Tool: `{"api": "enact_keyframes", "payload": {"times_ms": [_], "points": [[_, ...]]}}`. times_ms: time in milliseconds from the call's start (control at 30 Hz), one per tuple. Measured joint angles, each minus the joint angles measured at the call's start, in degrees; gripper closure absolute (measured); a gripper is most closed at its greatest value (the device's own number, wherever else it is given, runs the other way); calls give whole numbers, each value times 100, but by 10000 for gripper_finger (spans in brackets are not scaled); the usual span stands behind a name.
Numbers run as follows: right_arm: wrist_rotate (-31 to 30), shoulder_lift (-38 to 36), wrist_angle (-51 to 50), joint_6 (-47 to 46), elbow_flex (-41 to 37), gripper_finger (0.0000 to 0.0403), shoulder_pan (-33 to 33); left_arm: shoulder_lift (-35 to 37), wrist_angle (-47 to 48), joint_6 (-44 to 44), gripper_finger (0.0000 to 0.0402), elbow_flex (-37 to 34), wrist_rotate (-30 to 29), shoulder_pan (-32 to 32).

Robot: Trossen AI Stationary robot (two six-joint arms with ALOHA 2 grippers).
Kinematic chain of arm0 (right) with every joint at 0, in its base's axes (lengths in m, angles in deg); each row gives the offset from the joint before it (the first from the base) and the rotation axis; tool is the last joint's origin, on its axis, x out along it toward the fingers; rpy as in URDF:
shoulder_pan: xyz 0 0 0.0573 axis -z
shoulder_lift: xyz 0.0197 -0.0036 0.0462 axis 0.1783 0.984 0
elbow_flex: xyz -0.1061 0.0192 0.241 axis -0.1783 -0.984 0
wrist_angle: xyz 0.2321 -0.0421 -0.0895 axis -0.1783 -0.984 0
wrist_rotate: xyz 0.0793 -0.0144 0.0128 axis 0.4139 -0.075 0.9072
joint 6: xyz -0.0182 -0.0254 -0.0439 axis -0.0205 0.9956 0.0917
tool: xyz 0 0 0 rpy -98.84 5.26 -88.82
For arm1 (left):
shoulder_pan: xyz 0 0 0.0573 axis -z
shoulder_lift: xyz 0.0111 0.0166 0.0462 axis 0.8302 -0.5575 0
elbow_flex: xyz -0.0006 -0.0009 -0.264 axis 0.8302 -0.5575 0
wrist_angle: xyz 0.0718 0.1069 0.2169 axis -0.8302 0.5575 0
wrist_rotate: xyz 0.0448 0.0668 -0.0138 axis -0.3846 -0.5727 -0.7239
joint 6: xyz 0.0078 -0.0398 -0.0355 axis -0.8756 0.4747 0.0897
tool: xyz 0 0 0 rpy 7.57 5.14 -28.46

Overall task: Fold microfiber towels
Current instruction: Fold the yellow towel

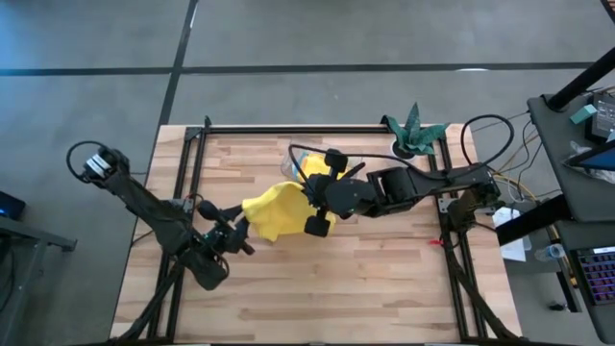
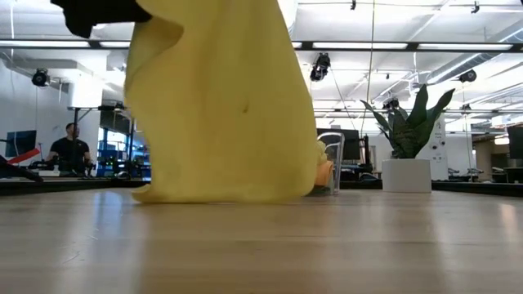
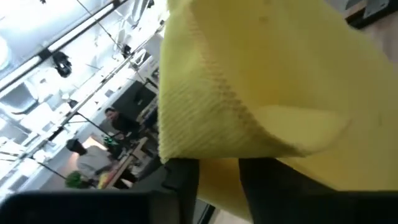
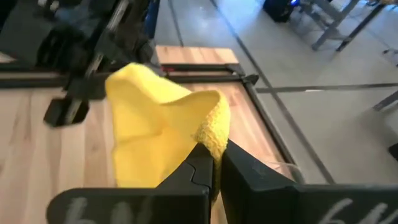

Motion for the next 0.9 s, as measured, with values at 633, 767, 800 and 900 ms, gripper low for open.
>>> {"api": "enact_keyframes", "payload": {"times_ms": [633, 767, 800, 900], "points": [[1195, 164, -1081, -1081, -561, 394, -1310, 218, -243, 720, 401, -37, 4800, 87], [1231, 248, -1059, -1728, -1030, 394, -1631, -363, -469, 1170, 402, -37, 5524, 153], [1229, 296, -1060, -1908, -1176, 394, -1672, -517, -495, 1309, 402, -37, 5695, 153], [1492, 439, -1032, -2347, -1632, 394, -1720, -947, -519, 1791, 402, -37, 6217, 153]]}}
